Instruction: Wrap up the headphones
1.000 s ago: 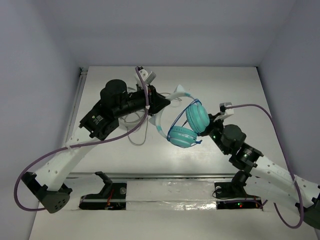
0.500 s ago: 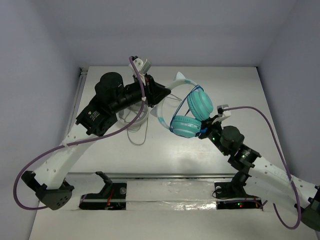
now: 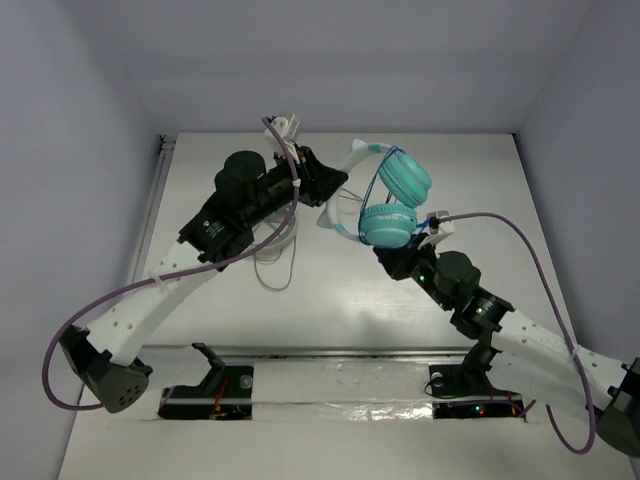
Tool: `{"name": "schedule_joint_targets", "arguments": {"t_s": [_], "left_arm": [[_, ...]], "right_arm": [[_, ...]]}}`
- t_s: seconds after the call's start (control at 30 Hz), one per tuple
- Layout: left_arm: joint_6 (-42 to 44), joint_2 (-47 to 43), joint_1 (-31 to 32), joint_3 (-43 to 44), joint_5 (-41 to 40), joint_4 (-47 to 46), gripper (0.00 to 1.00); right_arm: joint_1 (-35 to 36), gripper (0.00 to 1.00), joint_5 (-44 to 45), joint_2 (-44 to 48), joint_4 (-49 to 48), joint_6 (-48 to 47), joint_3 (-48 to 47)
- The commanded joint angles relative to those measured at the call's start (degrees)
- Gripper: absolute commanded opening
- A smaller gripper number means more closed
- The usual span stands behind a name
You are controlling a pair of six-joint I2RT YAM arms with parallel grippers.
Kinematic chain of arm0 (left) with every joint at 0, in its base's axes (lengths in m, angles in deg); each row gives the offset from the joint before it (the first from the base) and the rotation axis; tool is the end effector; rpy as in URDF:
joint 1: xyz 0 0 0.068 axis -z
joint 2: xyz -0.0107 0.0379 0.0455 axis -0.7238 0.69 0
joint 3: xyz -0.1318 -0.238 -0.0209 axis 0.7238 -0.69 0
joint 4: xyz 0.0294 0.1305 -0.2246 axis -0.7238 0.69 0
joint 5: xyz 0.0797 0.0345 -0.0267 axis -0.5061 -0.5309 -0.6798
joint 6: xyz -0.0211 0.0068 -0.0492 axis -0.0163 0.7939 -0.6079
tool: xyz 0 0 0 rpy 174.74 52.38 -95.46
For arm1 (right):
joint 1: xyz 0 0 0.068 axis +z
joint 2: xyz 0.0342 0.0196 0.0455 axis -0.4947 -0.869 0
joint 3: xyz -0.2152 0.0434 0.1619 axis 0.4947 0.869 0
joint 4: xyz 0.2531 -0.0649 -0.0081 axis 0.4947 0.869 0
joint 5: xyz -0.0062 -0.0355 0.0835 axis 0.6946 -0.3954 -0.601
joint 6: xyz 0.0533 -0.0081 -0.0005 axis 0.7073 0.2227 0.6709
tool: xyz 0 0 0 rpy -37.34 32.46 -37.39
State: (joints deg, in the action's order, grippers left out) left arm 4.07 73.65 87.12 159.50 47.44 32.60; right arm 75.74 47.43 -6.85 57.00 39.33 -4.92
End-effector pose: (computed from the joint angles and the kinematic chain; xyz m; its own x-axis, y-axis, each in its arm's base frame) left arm 0.1963 -0.1801 0.4699 -0.2427 -0.2928 -0.9249 0.7767 0.5126 -0.3660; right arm 0.1394 0.1321 0.2714 -0.3350 0.3825 -0.8611 -0.4100 0.7637 0.4987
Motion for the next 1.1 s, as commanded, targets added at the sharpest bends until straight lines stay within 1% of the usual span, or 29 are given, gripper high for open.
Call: {"name": "schedule_joint_targets", "arguments": {"t_s": [0.0,0.03,0.1,0.13,0.23,0.37,0.43,0.5,0.53,0.63,0.8,0.87,0.97,1.03,1.07], "left_arm": [[-12.8,-0.9,-0.5,-8.6,-10.3,-17.9,0.00],[-14.0,-1.1,-0.5,-13.3,-13.8,-20.5,0.00],[-16.1,-0.3,-0.5,-15.7,-17.9,-24.8,0.00],[-16.0,0.5,-0.5,-15.3,-21.1,-24.8,0.00],[-15.7,3.9,-1.0,-13.7,-24.7,-25.4,0.00],[-17.0,8.6,-1.0,-12.4,-26.8,-27.7,0.00],[-17.9,9.7,-1.0,-12.6,-28.4,-28.6,0.00],[-17.5,11.4,-1.0,-12.7,-30.3,-29.2,0.00],[-17.0,11.9,-1.0,-12.8,-31.4,-29.3,0.00],[-15.2,14.2,-1.0,-13.0,-33.8,-28.4,0.00],[-12.1,15.8,-1.0,-17.3,-36.5,-29.1,0.00],[-11.5,15.6,-0.3,-20.2,-38.1,-29.4,0.00],[-11.0,15.6,2.0,-23.7,-39.9,-30.4,0.00],[-10.7,15.3,3.2,-26.1,-40.9,-31.7,0.00],[-10.5,15.3,3.9,-26.6,-41.8,-32.0,0.00]], "right_arm": [[-0.3,0.00,-2.5,-1.2,-4.8,3.1,1.2],[-0.3,0.00,-3.1,-1.3,-5.7,3.6,1.8],[-0.3,0.00,-3.3,-1.4,-6.3,4.8,3.0],[-0.3,0.00,-3.6,-1.3,-6.2,5.1,3.2],[-0.3,0.00,-4.7,-0.8,-6.7,6.5,4.5],[0.2,0.00,-4.7,-2.3,-7.3,7.5,4.6],[1.9,0.00,-4.7,-3.9,-7.8,7.6,4.5],[2.4,0.00,-4.1,-5.2,-8.1,7.6,4.3],[3.8,0.00,-4.0,-5.9,-7.7,7.6,4.0],[6.4,0.00,-3.2,-7.6,-4.9,6.4,1.1],[6.9,0.00,-5.7,-7.8,0.3,5.8,-5.3],[6.9,0.00,-7.0,-7.8,2.3,6.8,-7.0],[6.9,0.00,-9.2,-8.0,0.9,10.0,-9.0],[6.9,0.00,-7.8,-8.0,-2.2,12.6,-8.7],[6.9,0.00,-5.5,-8.1,-3.3,15.5,-8.4]]}}
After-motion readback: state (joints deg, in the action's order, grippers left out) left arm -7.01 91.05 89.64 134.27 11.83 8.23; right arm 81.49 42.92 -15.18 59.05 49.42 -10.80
